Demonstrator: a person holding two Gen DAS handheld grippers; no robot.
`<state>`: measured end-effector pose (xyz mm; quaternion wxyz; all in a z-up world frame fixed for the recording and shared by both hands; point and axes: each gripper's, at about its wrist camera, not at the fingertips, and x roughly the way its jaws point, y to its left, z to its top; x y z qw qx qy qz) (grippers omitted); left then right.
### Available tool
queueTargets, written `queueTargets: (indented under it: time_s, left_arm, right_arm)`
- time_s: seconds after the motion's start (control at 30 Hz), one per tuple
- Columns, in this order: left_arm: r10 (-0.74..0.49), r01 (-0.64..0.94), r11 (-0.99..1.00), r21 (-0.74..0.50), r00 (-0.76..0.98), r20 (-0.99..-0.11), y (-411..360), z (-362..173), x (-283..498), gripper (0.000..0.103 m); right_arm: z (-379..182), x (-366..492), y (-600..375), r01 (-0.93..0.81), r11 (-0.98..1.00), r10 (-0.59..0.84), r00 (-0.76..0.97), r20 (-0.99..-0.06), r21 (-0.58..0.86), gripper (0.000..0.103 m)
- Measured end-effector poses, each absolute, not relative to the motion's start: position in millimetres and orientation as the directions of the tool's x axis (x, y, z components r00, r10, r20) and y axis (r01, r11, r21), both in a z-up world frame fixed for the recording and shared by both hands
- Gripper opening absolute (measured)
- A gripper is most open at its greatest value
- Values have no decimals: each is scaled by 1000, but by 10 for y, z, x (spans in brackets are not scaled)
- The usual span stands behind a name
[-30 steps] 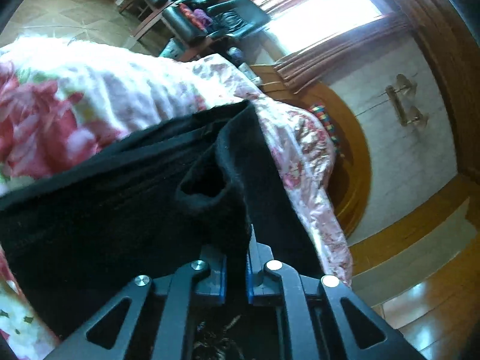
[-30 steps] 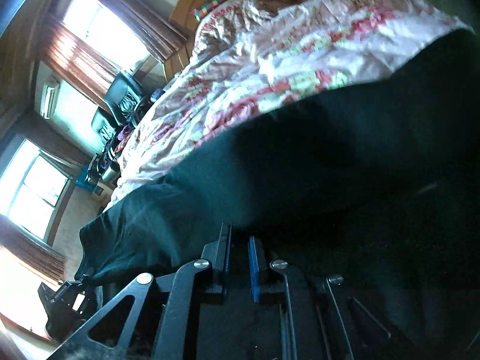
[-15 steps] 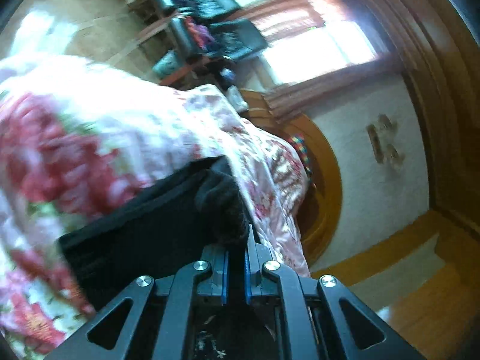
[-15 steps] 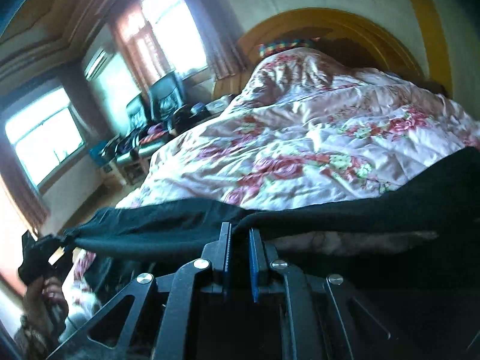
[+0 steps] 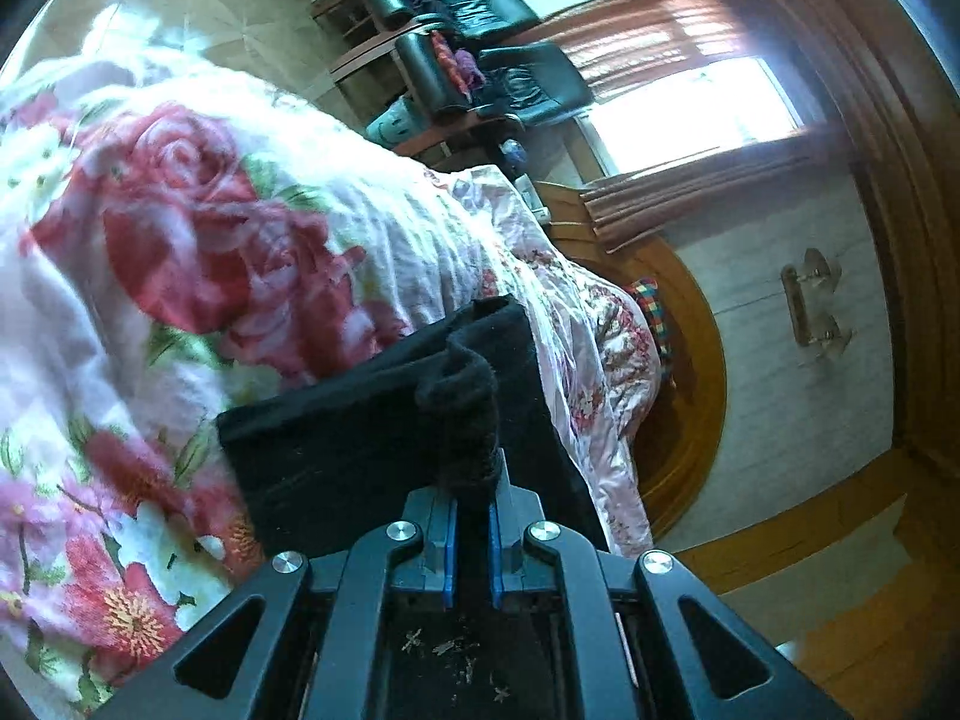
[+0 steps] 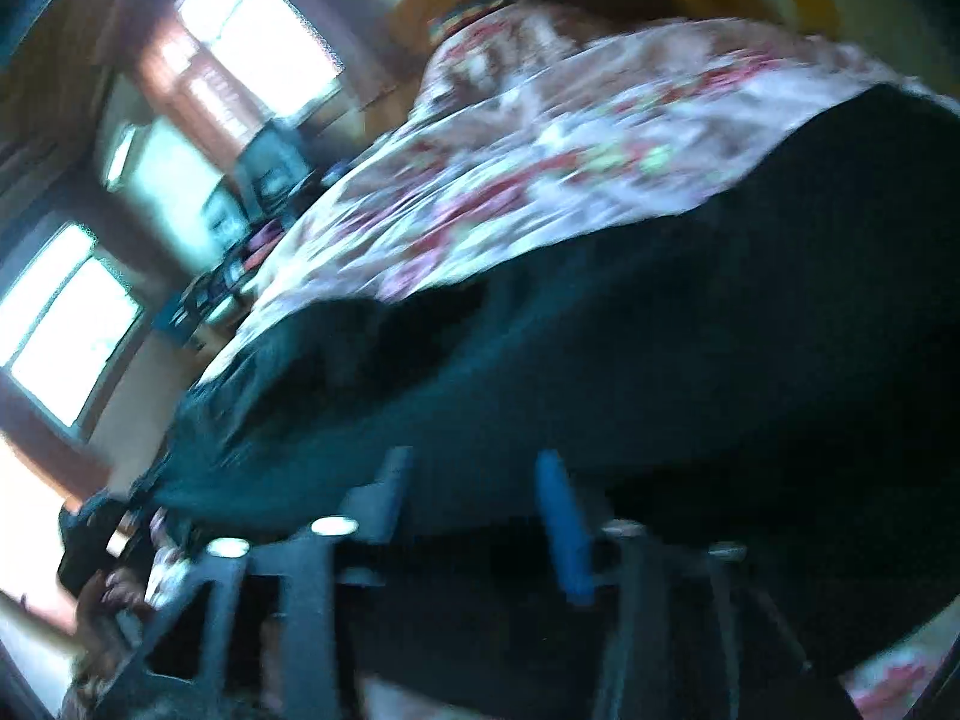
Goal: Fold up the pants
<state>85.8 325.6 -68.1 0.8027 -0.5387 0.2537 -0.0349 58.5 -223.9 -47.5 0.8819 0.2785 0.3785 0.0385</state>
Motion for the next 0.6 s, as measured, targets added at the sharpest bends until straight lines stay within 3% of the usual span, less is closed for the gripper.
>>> queueTargets:
  time_s: [0.17,0.47,0.6]
  left_arm:
    - [-327,-209,421,-883,872,-363,3284,-697,783,7]
    - [-329,-207,410,-888,875,-355,3283,-701,744,7]
    - [-331,-207,408,-889,874,-355,3286,-708,745,7]
  right_arm:
    - [-607,537,-2679,282,701,301,715,-630,655,57]
    - [-708,367,-2760,291,676,289,740,-607,677,57]
    - [-729,523,-2959,266,648,279,789,-548,713,47]
